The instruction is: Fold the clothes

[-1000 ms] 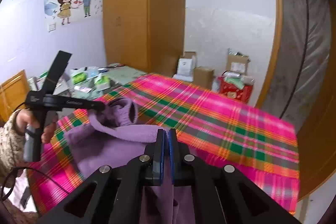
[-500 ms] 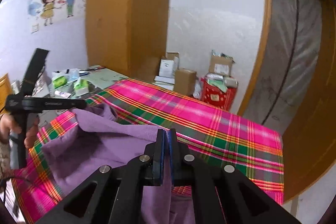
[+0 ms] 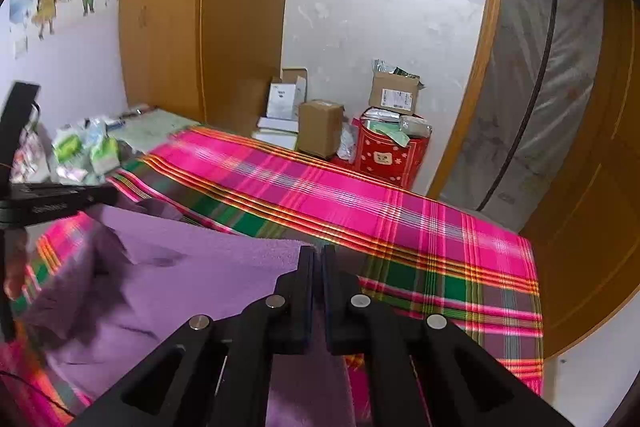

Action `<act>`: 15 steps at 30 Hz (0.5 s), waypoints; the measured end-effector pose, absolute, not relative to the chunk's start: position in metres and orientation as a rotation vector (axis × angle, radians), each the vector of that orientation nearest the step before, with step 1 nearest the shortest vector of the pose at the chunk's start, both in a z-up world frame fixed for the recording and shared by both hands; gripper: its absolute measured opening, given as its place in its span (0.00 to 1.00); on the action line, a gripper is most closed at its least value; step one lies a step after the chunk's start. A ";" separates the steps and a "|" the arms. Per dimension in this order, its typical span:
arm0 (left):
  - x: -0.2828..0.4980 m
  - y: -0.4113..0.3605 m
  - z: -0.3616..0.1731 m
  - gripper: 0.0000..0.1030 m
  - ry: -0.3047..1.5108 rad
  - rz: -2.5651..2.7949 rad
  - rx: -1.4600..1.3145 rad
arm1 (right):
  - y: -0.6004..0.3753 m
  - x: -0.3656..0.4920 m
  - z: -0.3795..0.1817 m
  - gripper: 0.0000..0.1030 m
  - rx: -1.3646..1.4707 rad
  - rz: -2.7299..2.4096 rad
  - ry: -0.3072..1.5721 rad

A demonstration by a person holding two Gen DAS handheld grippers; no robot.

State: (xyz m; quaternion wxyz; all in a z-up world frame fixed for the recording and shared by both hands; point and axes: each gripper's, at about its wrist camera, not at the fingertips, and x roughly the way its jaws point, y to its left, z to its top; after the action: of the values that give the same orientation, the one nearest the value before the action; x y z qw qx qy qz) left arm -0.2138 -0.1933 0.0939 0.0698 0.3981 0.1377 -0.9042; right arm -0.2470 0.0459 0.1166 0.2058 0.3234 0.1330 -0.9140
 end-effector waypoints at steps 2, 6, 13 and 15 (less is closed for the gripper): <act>-0.217 -0.193 0.089 0.10 0.404 -2.717 1.220 | 0.043 -0.257 0.108 0.04 0.935 -2.544 0.375; -0.221 -0.197 0.078 0.13 0.414 -2.714 1.258 | 0.045 -0.268 0.092 0.04 0.995 -2.532 0.314; -0.211 -0.202 0.080 0.35 0.422 -2.727 1.277 | 0.057 -0.268 0.093 0.05 1.021 -2.511 0.204; -0.202 -0.203 0.083 0.37 0.413 -2.729 1.274 | 0.060 -0.266 0.097 0.10 1.023 -2.500 0.173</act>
State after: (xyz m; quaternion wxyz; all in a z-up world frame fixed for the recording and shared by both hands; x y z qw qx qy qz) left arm -0.2023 -0.2029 0.0831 0.0509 0.4185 0.1357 -0.8966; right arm -0.2663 0.0600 0.0974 0.2157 0.3691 0.0625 -0.9018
